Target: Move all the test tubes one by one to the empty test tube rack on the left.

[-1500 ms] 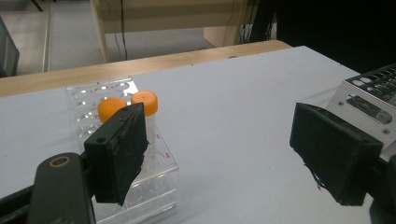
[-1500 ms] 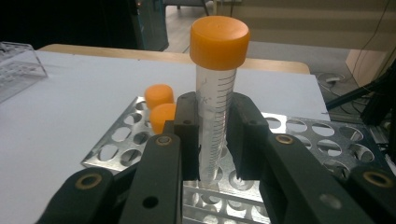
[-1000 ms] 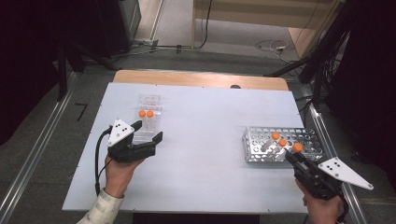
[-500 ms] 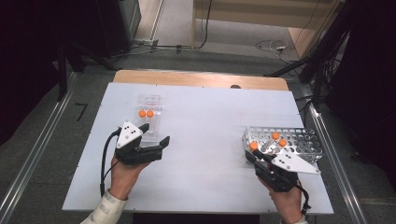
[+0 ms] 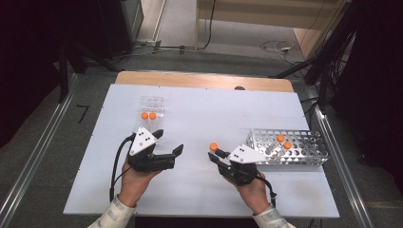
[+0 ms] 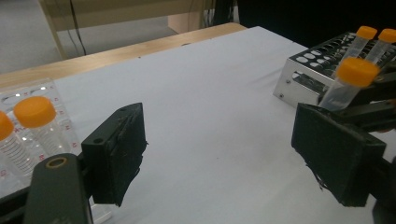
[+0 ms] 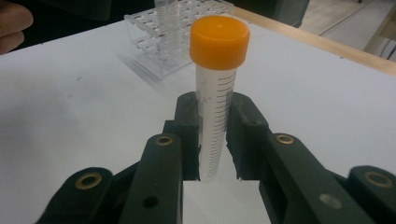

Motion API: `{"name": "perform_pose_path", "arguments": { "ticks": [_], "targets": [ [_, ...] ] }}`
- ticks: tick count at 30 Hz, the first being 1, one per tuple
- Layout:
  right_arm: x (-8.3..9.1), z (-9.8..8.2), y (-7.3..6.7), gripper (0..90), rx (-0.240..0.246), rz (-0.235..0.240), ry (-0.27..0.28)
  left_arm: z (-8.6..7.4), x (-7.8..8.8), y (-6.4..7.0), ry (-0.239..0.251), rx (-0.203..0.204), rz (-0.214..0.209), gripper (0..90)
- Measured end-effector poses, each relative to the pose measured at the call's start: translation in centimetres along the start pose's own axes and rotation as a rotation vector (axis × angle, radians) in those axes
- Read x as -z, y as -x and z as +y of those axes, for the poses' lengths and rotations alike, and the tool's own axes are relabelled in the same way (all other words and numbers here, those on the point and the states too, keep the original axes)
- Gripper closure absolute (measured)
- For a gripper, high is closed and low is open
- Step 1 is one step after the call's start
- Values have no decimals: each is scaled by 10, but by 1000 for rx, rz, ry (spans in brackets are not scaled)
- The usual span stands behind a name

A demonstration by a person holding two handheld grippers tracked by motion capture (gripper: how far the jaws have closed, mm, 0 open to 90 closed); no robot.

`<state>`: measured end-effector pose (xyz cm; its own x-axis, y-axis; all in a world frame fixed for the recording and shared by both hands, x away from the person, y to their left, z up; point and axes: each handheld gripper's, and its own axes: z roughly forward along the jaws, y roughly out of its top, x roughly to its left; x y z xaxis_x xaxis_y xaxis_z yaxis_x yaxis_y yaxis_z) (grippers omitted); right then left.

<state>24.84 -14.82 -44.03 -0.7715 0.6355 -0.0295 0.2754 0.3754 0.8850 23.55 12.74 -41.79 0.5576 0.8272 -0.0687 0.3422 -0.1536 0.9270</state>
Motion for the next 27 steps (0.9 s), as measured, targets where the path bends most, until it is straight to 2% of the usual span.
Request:
{"name": "perform_pose_path", "arguments": {
  "ticks": [7,13,20,27],
  "targets": [
    [-30,3,-12,727,10,40,-22,-1,-5,6,-16,-15,-23,190],
    [-47,6,-22,727,19,69,-37,-2,-9,11,-25,-26,-56,233],
    [-58,13,-34,727,18,116,-29,-5,-12,15,-32,-39,-96,377],
    [-62,19,-40,727,26,133,-20,-7,-13,16,-37,-32,-98,384]
  ]
}}
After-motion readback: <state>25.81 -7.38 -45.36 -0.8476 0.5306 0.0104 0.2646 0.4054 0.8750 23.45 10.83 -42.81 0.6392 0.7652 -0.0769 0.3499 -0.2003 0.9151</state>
